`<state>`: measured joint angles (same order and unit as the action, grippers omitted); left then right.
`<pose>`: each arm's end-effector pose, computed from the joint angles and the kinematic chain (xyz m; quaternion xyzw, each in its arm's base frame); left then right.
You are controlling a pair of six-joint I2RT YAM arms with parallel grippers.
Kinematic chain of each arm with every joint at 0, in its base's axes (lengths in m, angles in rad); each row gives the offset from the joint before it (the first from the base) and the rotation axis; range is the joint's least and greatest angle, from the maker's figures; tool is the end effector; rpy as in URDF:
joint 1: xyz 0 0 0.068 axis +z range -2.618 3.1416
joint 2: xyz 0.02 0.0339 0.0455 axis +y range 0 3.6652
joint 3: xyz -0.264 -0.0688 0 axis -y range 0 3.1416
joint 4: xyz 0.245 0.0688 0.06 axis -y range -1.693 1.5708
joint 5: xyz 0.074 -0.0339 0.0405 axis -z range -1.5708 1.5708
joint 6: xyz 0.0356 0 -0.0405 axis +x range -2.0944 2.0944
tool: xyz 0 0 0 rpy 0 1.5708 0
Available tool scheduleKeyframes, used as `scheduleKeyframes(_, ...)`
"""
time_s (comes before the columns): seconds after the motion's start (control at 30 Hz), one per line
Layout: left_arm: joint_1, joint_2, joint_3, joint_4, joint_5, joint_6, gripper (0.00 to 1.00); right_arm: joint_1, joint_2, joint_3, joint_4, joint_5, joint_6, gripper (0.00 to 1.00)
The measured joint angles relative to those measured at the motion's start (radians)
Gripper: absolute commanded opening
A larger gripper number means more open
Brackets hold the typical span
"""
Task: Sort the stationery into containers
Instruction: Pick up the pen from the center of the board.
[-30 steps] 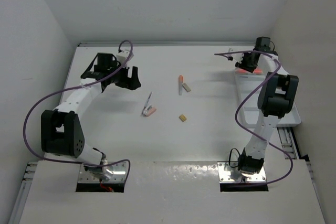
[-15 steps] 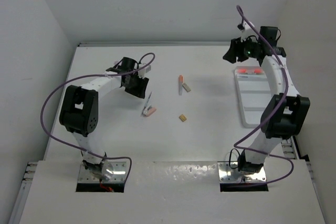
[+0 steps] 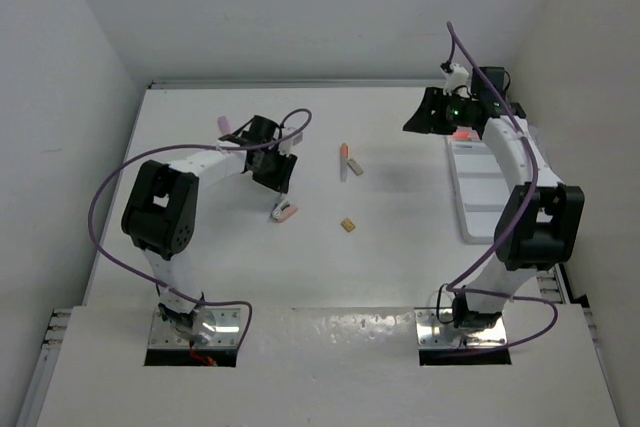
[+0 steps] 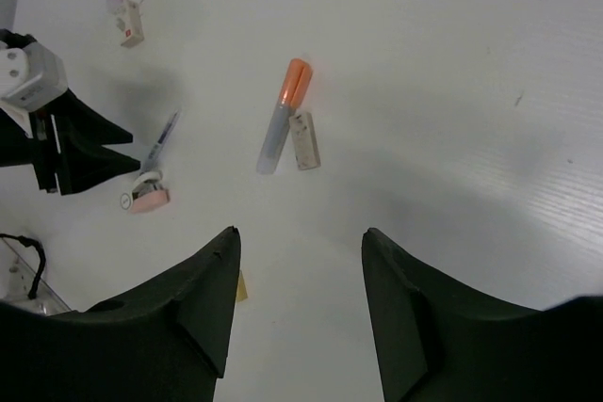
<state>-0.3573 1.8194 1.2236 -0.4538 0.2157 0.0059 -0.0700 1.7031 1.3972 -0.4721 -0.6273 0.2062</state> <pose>0.3492 -0.1385 0.1872 0.2008 0.9398 -0.1472 0.2340 0.3803 -0.0057 0.2865 0.0028 0.8855 0.3089 0.3470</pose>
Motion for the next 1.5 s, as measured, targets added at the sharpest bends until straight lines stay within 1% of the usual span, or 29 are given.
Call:
scheduleKeyframes(0.1, -0.021, 0.008, -0.007, 0.002, -0.011, -0.016, 0.49, 0.021, -0.020, 0.002, -0.008, 0.021, 0.015, 0.52)
scheduleKeyframes(0.27, -0.028, 0.047, -0.011, 0.013, -0.061, -0.031, 0.44, 0.020, -0.021, 0.027, -0.039, 0.036, 0.051, 0.49)
scheduleKeyframes(0.37, -0.028, 0.066, -0.017, 0.014, -0.096, -0.035, 0.41, 0.020, -0.023, 0.026, -0.039, 0.043, 0.055, 0.49)
scheduleKeyframes(0.4, -0.028, 0.067, -0.019, 0.014, -0.107, -0.034, 0.38, 0.021, -0.024, 0.022, -0.037, 0.044, 0.055, 0.49)
scheduleKeyframes(0.53, -0.028, 0.068, -0.024, 0.023, -0.136, -0.032, 0.30, 0.028, -0.051, -0.008, -0.031, 0.045, 0.051, 0.48)
scheduleKeyframes(0.63, -0.024, 0.060, -0.038, 0.035, -0.146, -0.022, 0.27, 0.039, -0.070, -0.017, -0.028, 0.047, 0.043, 0.48)
scheduleKeyframes(0.67, -0.022, 0.055, -0.046, 0.039, -0.146, -0.017, 0.21, 0.043, -0.077, -0.023, -0.025, 0.047, 0.041, 0.48)
scheduleKeyframes(0.73, -0.013, 0.038, -0.071, 0.048, -0.145, -0.006, 0.14, 0.050, -0.093, -0.040, -0.020, 0.046, 0.040, 0.48)
scheduleKeyframes(0.77, -0.007, 0.024, -0.087, 0.051, -0.142, 0.001, 0.05, 0.060, -0.102, -0.054, -0.011, 0.045, 0.041, 0.49)
scheduleKeyframes(0.83, 0.009, -0.001, -0.117, 0.054, -0.122, 0.015, 0.00, 0.076, -0.121, -0.084, 0.004, 0.043, 0.043, 0.49)
scheduleKeyframes(1.0, 0.078, -0.105, -0.205, 0.068, 0.031, -0.003, 0.00, 0.149, -0.148, -0.151, 0.083, 0.009, 0.114, 0.49)
scheduleKeyframes(1.07, 0.101, -0.176, -0.216, 0.095, 0.102, -0.034, 0.00, 0.182, -0.148, -0.154, 0.112, -0.008, 0.151, 0.49)
scheduleKeyframes(1.17, 0.116, -0.292, -0.210, 0.178, 0.220, -0.096, 0.00, 0.231, -0.148, -0.140, 0.152, -0.030, 0.200, 0.48)
scheduleKeyframes(1.23, 0.116, -0.354, -0.198, 0.236, 0.312, -0.149, 0.00, 0.266, -0.137, -0.101, 0.168, -0.044, 0.238, 0.48)
scheduleKeyframes(1.37, 0.114, -0.425, -0.196, 0.409, 0.498, -0.291, 0.00, 0.325, -0.103, -0.013, 0.268, -0.073, 0.335, 0.48)
scheduleKeyframes(1.5, 0.109, -0.443, -0.216, 0.559, 0.602, -0.463, 0.00, 0.375, -0.060, 0.045, 0.346, -0.092, 0.409, 0.48)
